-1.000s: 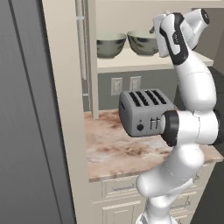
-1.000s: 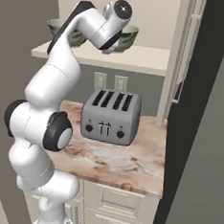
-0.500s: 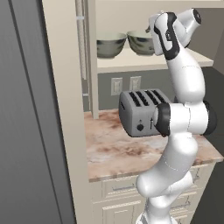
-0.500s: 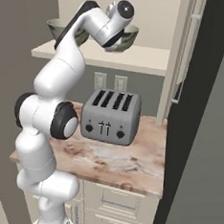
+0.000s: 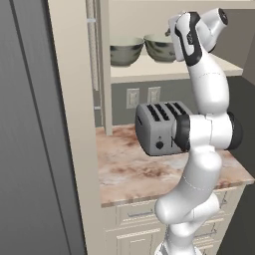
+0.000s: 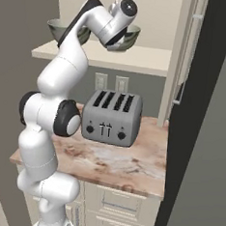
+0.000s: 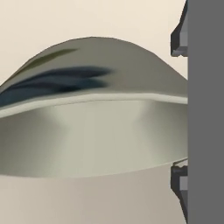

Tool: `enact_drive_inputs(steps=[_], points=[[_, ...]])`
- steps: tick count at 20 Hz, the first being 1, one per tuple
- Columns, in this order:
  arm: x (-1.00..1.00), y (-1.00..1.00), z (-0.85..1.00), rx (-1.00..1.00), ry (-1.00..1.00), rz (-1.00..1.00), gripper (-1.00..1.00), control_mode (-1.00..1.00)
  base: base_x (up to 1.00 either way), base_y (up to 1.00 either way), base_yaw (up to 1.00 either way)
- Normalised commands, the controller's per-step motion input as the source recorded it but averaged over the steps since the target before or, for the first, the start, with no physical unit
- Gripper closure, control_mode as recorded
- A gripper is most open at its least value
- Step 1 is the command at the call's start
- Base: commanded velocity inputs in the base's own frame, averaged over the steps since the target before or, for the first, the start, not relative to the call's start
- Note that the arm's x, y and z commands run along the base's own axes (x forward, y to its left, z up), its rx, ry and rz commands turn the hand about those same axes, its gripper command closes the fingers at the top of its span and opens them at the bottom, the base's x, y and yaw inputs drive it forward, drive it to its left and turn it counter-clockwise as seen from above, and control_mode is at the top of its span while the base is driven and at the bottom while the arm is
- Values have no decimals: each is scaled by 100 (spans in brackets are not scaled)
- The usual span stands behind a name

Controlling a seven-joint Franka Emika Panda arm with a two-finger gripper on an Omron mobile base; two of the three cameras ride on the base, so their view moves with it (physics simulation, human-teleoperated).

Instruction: Pick up the bowls from the cabinet and place each bowl in front of a stool on the dining counter.

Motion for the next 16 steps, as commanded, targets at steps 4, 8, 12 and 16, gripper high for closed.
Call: enact_drive_inputs(steps=[4,8,12,16], points=[[0,0,0,0,0,0,-100,-100,0,0,0],[0,0,0,0,0,0,-100,-100,0,0,0],[0,0,0,0,0,0,-100,-100,0,0,0],[0,0,0,0,0,0,100,-100,0,0,0]])
